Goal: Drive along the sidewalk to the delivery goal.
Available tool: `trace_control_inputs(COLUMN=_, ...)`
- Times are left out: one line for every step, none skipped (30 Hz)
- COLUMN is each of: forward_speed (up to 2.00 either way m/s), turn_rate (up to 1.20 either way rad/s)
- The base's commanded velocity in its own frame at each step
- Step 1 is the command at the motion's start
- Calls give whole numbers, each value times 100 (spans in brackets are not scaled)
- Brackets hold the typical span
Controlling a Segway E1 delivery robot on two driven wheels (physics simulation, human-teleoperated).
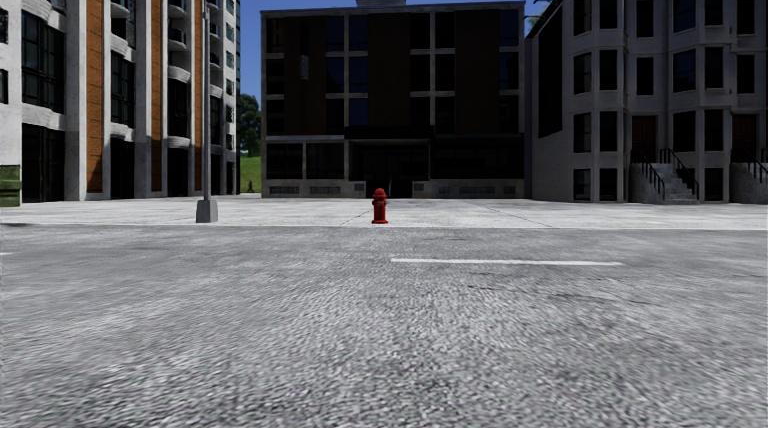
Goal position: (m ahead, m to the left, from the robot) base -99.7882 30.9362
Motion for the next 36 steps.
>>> trace_control_inputs(forward_speed=0, turn_rate=61)
trace_control_inputs(forward_speed=0, turn_rate=79)
trace_control_inputs(forward_speed=0, turn_rate=85)
trace_control_inputs(forward_speed=0, turn_rate=86)
trace_control_inputs(forward_speed=0, turn_rate=86)
trace_control_inputs(forward_speed=0, turn_rate=86)
trace_control_inputs(forward_speed=0, turn_rate=86)
trace_control_inputs(forward_speed=0, turn_rate=86)
trace_control_inputs(forward_speed=0, turn_rate=86)
trace_control_inputs(forward_speed=0, turn_rate=86)
trace_control_inputs(forward_speed=0, turn_rate=86)
trace_control_inputs(forward_speed=0, turn_rate=86)
trace_control_inputs(forward_speed=0, turn_rate=86)
trace_control_inputs(forward_speed=0, turn_rate=86)
trace_control_inputs(forward_speed=0, turn_rate=86)
trace_control_inputs(forward_speed=0, turn_rate=86)
trace_control_inputs(forward_speed=0, turn_rate=86)
trace_control_inputs(forward_speed=0, turn_rate=86)
trace_control_inputs(forward_speed=0, turn_rate=86)
trace_control_inputs(forward_speed=0, turn_rate=86)
trace_control_inputs(forward_speed=0, turn_rate=86)
trace_control_inputs(forward_speed=0, turn_rate=86)
trace_control_inputs(forward_speed=0, turn_rate=86)
trace_control_inputs(forward_speed=0, turn_rate=86)
trace_control_inputs(forward_speed=0, turn_rate=86)
trace_control_inputs(forward_speed=0, turn_rate=86)
trace_control_inputs(forward_speed=0, turn_rate=86)
trace_control_inputs(forward_speed=0, turn_rate=86)
trace_control_inputs(forward_speed=0, turn_rate=86)
trace_control_inputs(forward_speed=0, turn_rate=86)
trace_control_inputs(forward_speed=0, turn_rate=86)
trace_control_inputs(forward_speed=0, turn_rate=86)
trace_control_inputs(forward_speed=0, turn_rate=86)
trace_control_inputs(forward_speed=0, turn_rate=86)
trace_control_inputs(forward_speed=0, turn_rate=86)
trace_control_inputs(forward_speed=0, turn_rate=86)
